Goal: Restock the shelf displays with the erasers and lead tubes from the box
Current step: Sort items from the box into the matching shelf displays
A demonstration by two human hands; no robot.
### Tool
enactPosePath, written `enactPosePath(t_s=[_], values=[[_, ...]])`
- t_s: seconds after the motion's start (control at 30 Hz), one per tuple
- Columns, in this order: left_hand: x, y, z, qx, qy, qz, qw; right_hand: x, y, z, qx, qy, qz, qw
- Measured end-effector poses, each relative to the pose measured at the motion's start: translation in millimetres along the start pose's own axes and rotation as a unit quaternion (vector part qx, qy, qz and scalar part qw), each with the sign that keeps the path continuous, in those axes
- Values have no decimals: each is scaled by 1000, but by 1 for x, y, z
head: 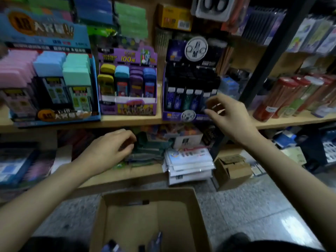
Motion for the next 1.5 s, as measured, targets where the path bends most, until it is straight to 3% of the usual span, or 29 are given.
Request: enactPosePath(t_s=[0.07,0.17,0.33,0.43,0.53,0.67,0.7,0.77,0.87,0.97,1.03,1.13,1.23,1.33,1.37,1.4,1.5], values=[[-29,42,-18,-60,-55,-18,997,-11,40,-31,-127,-35,-23,991],[-76,105,-65,-69,-181,-85,977,-10,114,-94,-312,-39,-48,948],[-116,189,-150,-65,-342,-102,932,18,226,-201,-499,-12,-83,862],[-126,221,-187,-59,-424,-99,898,40,276,-253,-552,63,-37,830],[-123,253,-207,-61,-428,-131,892,65,313,-302,-548,231,33,804],[-123,253,-214,12,-422,-90,902,69,353,-378,-516,503,161,675],[-124,255,-214,22,-424,-125,897,65,362,-389,-492,537,159,667],[-128,261,-217,15,-434,-154,887,55,375,-397,-460,542,97,696],[-130,265,-219,22,-453,-175,874,30,394,-390,-441,479,25,758],[-133,269,-220,30,-451,-180,874,17,408,-383,-445,424,-42,788],[-135,271,-222,27,-456,-178,872,19,412,-383,-437,431,-48,788],[-131,266,-222,21,-461,-145,875,32,407,-386,-377,523,33,764],[-109,244,-216,46,-393,-10,918,36,404,-386,-356,554,66,750],[-74,249,-209,41,-316,-6,948,36,403,-385,-348,558,70,750],[-70,260,-214,20,-358,-46,932,35,402,-385,-342,561,72,751],[-70,276,-225,0,-436,-91,895,35,401,-385,-333,564,79,752],[-70,325,-271,-74,-662,-172,726,29,400,-385,-312,560,133,756]])
Point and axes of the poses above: each hand's wrist, its own z-axis towards the middle knuckle, its own y-axis out of the palm, x = y × z, the point moved 8 cm from there along z, towards the middle knuckle, and after that the axes turned 4 degrees about y, right-handed, at the moved point
